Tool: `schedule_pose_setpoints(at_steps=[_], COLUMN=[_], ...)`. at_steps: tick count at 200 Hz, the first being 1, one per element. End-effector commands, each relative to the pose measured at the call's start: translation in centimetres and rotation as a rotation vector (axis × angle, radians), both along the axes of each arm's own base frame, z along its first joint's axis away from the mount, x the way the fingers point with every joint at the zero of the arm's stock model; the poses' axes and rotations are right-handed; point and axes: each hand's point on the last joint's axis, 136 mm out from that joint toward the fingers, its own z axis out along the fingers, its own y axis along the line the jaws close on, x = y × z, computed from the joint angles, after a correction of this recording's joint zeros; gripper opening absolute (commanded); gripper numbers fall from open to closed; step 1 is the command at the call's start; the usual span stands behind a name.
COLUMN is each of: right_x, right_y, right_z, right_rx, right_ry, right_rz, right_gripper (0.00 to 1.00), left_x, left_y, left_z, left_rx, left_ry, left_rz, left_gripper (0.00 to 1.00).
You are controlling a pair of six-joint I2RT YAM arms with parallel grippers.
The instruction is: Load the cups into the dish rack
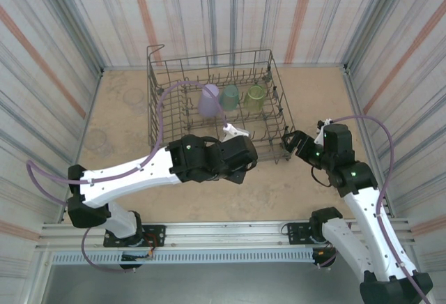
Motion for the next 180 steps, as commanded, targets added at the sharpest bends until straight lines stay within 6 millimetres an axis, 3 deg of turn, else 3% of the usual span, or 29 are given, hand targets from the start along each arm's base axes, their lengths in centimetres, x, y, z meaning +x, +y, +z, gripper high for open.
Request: schedule_pose_setpoints(at_steps=[1, 106, 180], right_x=[0.3, 0.6, 1.5], right_y=[0.2, 0.0, 0.3], right_z=[1.8, 1.8, 2.4], right_rx=[0.004, 0.0, 0.005], right_ry=[-0.038, -0.044, -0.052], right_rz=[0.005, -0.008, -0.004], right_gripper=[0.99, 0.99, 0.99], left_x=[0.5, 2.4, 5.4], left_y=[-0.2, -2.9, -2.5], left_z=[1.4, 6.6, 9.1], left_rx=[-0.001, -0.181, -0.258], left_ry=[-0.044, -0.068, -0.098], left_rz=[-0.027, -0.118, -0.122], left_gripper=[0.0, 0.0, 0.0])
